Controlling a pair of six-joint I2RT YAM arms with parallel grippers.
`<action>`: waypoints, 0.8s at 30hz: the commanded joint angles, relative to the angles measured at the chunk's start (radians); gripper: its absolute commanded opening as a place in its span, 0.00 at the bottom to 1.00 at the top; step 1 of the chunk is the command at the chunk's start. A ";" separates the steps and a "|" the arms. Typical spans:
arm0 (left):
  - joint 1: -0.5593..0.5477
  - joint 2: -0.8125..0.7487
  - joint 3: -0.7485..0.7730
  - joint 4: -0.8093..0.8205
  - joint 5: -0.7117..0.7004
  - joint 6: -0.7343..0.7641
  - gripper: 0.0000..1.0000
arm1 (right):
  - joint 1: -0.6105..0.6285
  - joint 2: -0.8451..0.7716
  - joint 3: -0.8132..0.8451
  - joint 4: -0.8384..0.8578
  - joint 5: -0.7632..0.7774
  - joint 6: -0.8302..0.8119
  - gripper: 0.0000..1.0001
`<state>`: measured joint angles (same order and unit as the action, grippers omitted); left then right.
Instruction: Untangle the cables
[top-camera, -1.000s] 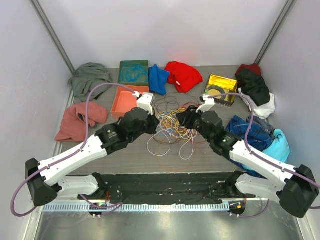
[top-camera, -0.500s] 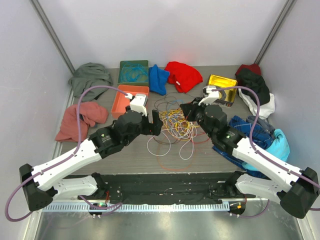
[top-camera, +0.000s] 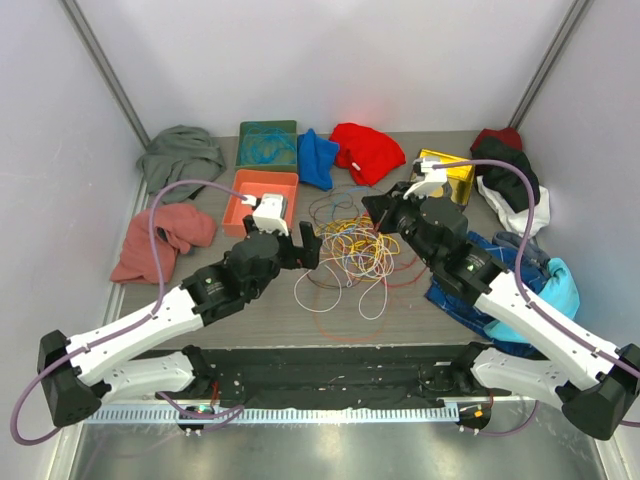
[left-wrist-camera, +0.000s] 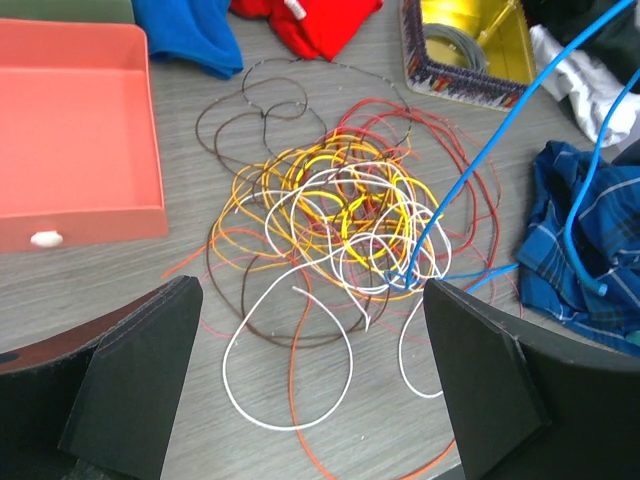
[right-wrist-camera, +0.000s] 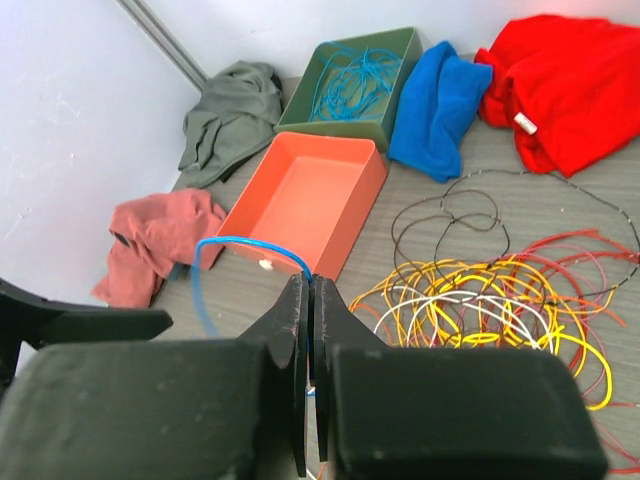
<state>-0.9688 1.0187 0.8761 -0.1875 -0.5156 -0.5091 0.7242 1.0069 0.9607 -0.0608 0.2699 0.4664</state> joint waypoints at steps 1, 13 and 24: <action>-0.002 0.000 0.001 0.226 -0.026 0.078 0.98 | -0.002 -0.017 0.021 -0.010 -0.032 0.017 0.01; -0.002 0.109 -0.003 0.342 0.054 0.090 0.96 | -0.002 -0.040 0.004 -0.023 -0.087 0.044 0.01; 0.065 0.155 0.055 0.274 0.092 0.060 0.00 | -0.002 -0.085 0.009 -0.085 -0.058 0.048 0.39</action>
<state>-0.9504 1.1984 0.8680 0.0975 -0.4229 -0.4309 0.7242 0.9600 0.9604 -0.1238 0.1814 0.5121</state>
